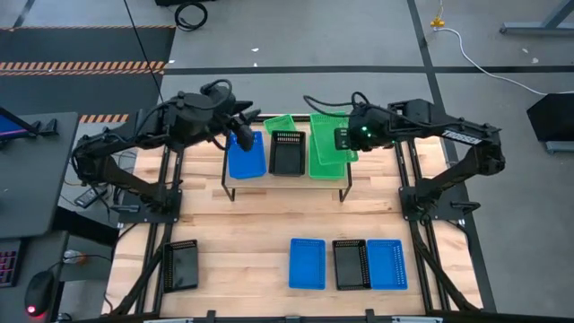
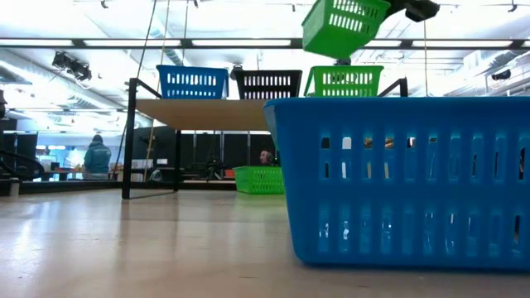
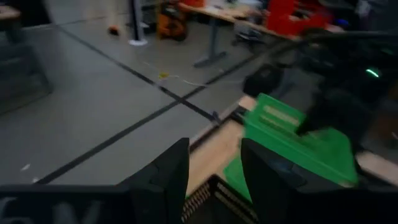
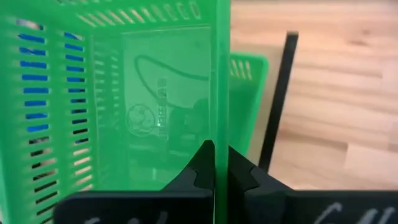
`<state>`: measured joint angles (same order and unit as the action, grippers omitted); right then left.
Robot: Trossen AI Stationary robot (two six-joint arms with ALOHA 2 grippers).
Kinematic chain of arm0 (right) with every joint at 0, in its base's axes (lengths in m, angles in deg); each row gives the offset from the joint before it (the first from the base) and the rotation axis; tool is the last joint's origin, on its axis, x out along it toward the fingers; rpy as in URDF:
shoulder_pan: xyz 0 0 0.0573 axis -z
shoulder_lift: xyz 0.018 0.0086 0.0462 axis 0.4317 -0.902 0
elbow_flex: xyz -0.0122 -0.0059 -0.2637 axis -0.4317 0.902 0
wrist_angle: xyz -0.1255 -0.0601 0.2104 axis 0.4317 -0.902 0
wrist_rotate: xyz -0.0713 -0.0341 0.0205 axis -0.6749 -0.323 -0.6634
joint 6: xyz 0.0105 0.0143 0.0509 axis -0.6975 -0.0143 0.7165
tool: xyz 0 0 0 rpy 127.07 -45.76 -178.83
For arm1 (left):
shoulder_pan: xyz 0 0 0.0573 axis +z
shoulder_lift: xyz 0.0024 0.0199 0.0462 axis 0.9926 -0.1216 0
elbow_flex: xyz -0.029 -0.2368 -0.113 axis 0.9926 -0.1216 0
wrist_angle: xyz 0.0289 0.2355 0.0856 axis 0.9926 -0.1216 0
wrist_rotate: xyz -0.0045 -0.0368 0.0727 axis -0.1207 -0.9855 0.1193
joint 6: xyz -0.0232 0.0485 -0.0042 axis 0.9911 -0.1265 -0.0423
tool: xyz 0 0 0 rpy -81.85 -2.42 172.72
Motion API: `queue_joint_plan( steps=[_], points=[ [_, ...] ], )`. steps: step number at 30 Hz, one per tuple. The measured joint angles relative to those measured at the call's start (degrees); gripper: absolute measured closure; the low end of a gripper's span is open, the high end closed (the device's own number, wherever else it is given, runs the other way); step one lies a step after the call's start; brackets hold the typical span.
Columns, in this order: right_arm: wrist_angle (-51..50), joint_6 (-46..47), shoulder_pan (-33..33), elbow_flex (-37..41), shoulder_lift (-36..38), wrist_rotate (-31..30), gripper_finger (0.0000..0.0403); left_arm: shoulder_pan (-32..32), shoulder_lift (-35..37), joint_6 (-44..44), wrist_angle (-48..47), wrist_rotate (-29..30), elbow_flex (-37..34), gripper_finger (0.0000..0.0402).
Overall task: Stack baskets on shelf by color
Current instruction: Stack the left green bin on top of the green bin on the shelf
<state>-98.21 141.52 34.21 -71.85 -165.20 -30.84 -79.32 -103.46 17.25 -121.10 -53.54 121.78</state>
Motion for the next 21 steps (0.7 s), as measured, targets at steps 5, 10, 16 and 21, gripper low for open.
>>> queue_joint_plan(
  steps=[5,10,16,21],
  points=[
    [-2.0,1.7,-0.7,0.0,-2.5,1.0,0.0393,-2.7,0.4,-2.1,0.9,-3.4,0.0,0.0246],
    [-2.1,3.5,-0.7,0.0,-4.6,0.6,0.0393,-5.6,0.4,-2.2,0.9,-4.3,0.0,0.0250],
    [-4.5,6.8,-0.7,0.0,-7.3,0.9,0.0393,-9.1,0.3,-1.1,0.9,-4.3,0.0,0.0252],
    [-4.5,8.3,-0.4,0.1,-8.1,0.7,0.0393,-11.3,0.3,-0.5,0.9,-4.3,0.0,0.0251]
  ],
)
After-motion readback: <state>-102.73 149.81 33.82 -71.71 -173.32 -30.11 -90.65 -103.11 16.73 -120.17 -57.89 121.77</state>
